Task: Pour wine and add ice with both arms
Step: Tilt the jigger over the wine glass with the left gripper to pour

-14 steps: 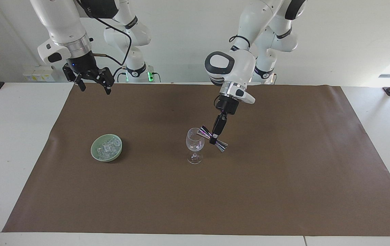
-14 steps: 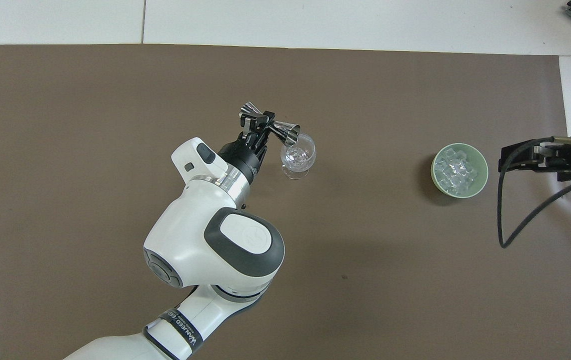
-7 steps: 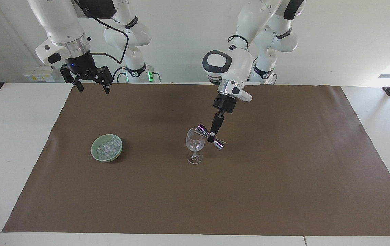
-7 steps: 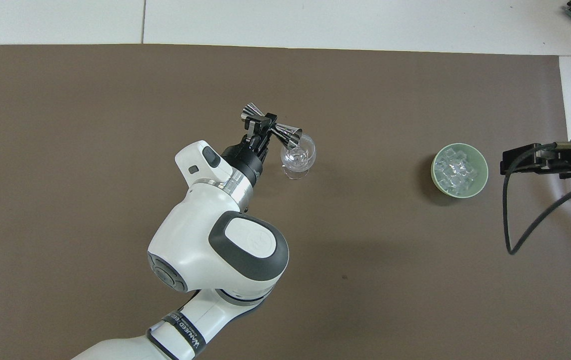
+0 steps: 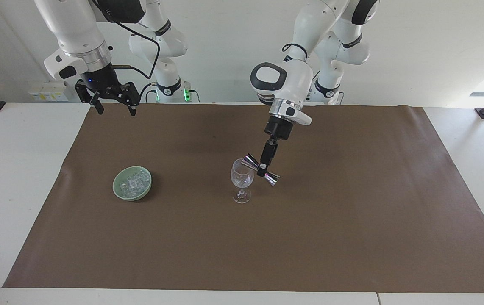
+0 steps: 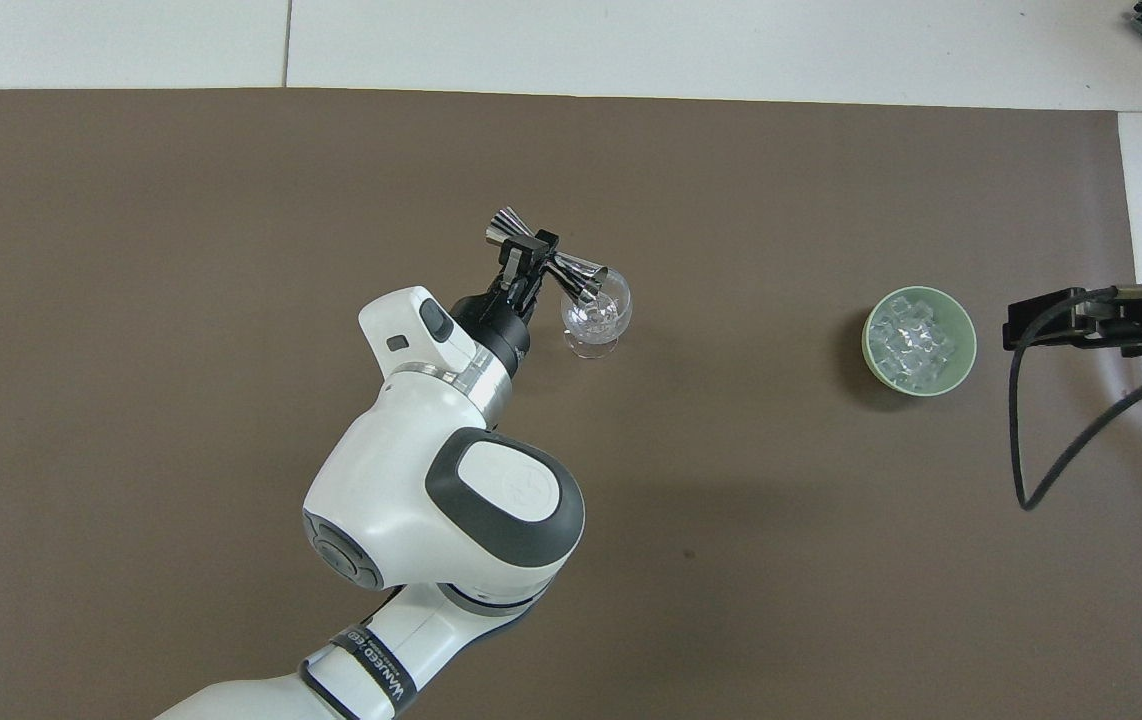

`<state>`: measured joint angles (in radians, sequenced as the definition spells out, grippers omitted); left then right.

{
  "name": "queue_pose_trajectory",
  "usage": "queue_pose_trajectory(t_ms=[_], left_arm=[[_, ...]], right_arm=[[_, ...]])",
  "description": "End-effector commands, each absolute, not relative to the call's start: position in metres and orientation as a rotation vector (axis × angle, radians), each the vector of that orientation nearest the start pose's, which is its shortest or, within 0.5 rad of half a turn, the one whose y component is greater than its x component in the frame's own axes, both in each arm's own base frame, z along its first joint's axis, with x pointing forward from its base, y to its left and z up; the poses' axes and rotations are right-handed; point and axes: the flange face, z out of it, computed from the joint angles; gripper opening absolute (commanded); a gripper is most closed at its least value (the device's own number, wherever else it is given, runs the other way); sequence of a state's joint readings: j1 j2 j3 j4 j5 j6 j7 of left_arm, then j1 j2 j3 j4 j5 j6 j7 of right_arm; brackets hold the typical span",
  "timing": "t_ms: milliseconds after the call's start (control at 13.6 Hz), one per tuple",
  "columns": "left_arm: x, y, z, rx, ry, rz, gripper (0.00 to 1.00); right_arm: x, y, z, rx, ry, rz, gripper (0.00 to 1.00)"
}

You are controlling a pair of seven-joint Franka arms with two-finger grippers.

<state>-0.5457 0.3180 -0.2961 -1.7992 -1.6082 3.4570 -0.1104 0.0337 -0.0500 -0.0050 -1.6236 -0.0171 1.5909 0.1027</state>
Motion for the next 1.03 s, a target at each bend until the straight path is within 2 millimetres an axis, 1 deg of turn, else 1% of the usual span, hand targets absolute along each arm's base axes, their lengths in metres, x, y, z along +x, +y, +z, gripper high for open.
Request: queue_pose_trajectory(t_ms=[0, 221, 516, 663, 811, 958], left_arm=[[0.507, -0.367, 0.434, 1.854, 1.131, 0.627, 0.00], [0.508, -0.366, 0.435, 1.853, 1.130, 0.634, 0.00], [0.513, -0.369, 0.444, 1.855, 1.086, 0.664, 0.00], [0.517, -0.371, 0.444, 1.859, 1.071, 0.673, 0.00], [0.523, -0.375, 0.441, 1.871, 1.045, 0.688, 0.00], [0.525, -0.376, 0.440, 1.888, 1.015, 0.705, 0.00]], right_arm=[[0.535, 0.012, 0.628, -3.153, 0.084, -0.028, 1.00], [0.535, 0.012, 0.628, -3.155, 0.082, -0.028, 1.00], [0.535, 0.012, 0.628, -3.155, 0.082, -0.028, 1.00], [0.535, 0.012, 0.628, -3.155, 0.082, -0.025, 1.00], [0.535, 0.008, 0.628, -3.154, 0.094, -0.028, 1.00], [0.535, 0.008, 0.628, -3.154, 0.094, -0.028, 1.00]])
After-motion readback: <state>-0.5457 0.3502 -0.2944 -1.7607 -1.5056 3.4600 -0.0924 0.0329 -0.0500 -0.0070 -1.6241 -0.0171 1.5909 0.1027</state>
